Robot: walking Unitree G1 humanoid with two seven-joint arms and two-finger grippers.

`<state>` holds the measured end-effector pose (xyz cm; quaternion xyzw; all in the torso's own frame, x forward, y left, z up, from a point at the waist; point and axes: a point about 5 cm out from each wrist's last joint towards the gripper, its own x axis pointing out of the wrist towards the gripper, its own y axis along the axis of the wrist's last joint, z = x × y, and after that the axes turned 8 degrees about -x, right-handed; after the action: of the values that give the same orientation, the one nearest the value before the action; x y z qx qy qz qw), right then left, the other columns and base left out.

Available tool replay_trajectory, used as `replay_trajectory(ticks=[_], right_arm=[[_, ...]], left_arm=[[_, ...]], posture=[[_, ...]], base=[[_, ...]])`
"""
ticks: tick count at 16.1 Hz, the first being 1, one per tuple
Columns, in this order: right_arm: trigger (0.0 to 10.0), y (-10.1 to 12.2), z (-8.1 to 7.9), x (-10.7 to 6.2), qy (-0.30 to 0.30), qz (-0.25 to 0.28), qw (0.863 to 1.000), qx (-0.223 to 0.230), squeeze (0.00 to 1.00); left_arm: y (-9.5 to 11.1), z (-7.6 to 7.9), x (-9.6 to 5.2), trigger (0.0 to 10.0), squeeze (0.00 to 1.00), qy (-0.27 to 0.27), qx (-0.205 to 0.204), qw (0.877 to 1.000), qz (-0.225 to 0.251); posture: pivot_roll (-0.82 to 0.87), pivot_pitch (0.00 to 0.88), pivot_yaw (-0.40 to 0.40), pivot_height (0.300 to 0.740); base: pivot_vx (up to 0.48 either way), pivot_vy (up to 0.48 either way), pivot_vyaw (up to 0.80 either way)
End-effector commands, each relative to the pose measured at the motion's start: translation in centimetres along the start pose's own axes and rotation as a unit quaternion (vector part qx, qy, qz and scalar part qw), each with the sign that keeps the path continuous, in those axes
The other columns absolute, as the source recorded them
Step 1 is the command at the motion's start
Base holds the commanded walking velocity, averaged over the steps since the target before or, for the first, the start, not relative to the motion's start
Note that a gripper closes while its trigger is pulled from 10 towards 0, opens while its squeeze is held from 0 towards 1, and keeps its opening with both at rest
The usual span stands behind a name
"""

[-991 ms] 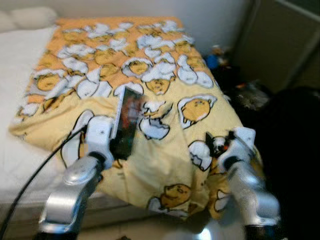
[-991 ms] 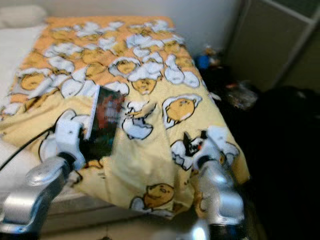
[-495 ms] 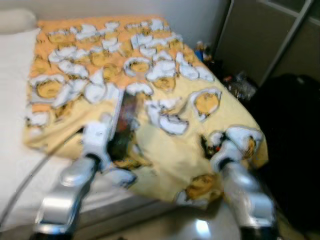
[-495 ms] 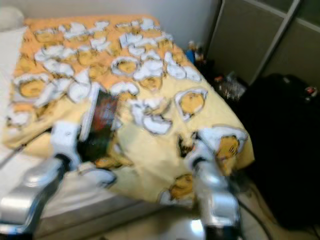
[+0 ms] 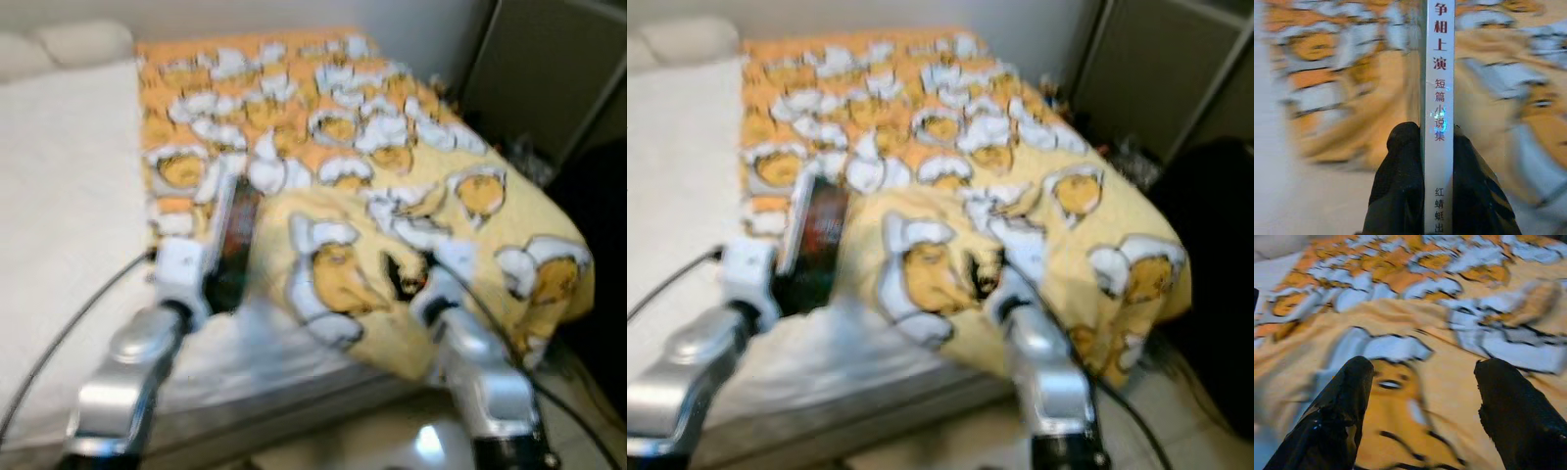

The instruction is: Clean up the room

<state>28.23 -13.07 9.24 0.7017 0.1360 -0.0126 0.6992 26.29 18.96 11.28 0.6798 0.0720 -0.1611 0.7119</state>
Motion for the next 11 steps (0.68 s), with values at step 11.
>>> replay_trajectory(ticks=[11], right_arm=[[10.0, -0.32, 0.80, -0.46, -0.001, 0.001, 1.000, -0.019, 0.00]], left_arm=[[0.83, 0.68, 0.24, 10.0, 0.00, -0.014, 0.008, 1.000, 0.020]], posture=[[-0.04, 0.000, 0.024, 0.740]], base=[[0.000, 0.480, 0.00]])
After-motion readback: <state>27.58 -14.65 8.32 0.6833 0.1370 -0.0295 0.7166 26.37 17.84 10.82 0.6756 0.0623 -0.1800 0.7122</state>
